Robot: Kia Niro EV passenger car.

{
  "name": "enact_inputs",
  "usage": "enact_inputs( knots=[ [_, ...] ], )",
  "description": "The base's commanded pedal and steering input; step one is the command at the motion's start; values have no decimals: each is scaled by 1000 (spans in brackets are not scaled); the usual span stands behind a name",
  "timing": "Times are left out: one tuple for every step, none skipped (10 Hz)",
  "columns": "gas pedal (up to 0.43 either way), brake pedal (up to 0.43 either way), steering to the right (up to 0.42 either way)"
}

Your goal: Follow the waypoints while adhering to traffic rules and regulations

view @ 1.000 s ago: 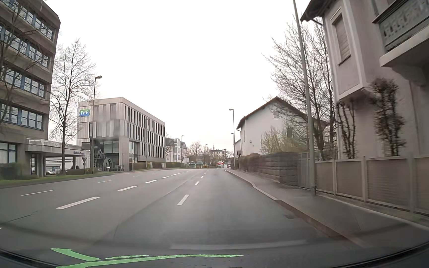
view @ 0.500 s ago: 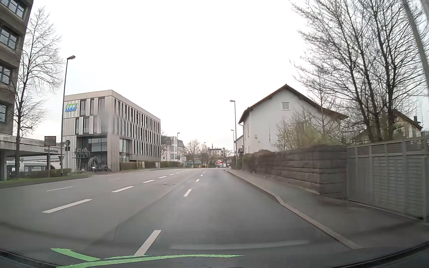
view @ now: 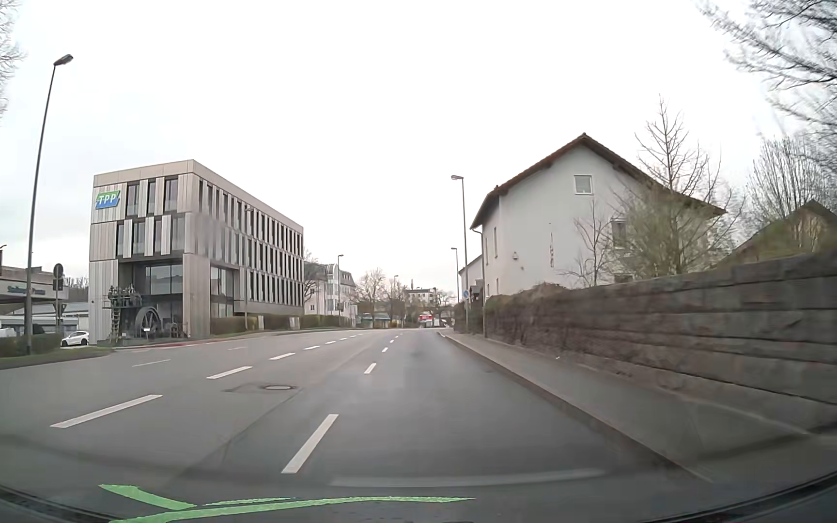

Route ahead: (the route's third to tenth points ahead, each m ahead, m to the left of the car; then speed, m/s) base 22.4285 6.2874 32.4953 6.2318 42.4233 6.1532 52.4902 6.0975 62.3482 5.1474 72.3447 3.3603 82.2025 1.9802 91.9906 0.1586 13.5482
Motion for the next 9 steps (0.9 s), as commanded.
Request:
enact_inputs(
  knots=[
    [138, 0, 0],
    [138, 0, 0],
    [138, 0, 0],
    [138, 0, 0],
    [130, 0, 0],
    [130, 0, 0],
    [130, 0, -1],
    [118, 0, -1],
    [98, 0, -1]
  ],
)
